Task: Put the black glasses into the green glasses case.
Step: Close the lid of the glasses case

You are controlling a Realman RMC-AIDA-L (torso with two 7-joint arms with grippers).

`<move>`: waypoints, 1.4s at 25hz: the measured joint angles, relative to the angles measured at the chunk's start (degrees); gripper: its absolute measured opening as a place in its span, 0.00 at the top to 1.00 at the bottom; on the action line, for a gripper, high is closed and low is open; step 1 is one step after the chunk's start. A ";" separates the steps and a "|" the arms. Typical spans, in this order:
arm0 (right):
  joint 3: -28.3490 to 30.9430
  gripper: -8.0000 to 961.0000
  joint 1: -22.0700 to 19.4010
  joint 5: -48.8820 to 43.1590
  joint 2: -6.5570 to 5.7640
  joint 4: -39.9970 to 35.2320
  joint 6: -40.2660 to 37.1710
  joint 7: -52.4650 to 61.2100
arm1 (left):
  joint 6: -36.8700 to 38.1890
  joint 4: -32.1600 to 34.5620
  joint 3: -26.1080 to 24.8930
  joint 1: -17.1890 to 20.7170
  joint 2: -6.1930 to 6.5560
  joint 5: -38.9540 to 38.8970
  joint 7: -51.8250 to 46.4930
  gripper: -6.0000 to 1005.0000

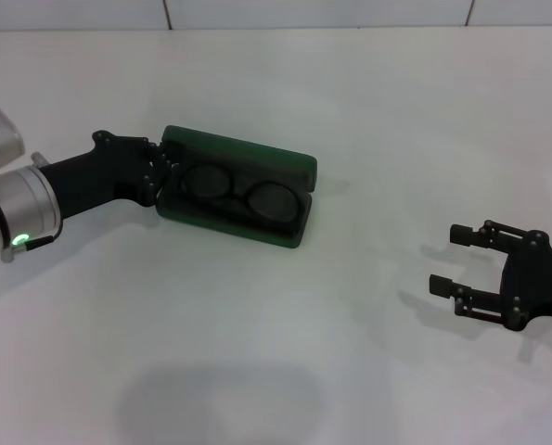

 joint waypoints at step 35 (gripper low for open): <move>0.96 0.26 -1.01 1.32 0.07 0.16 1.07 -1.58 | -23.65 33.98 29.67 3.13 -2.14 4.35 -60.27 1.00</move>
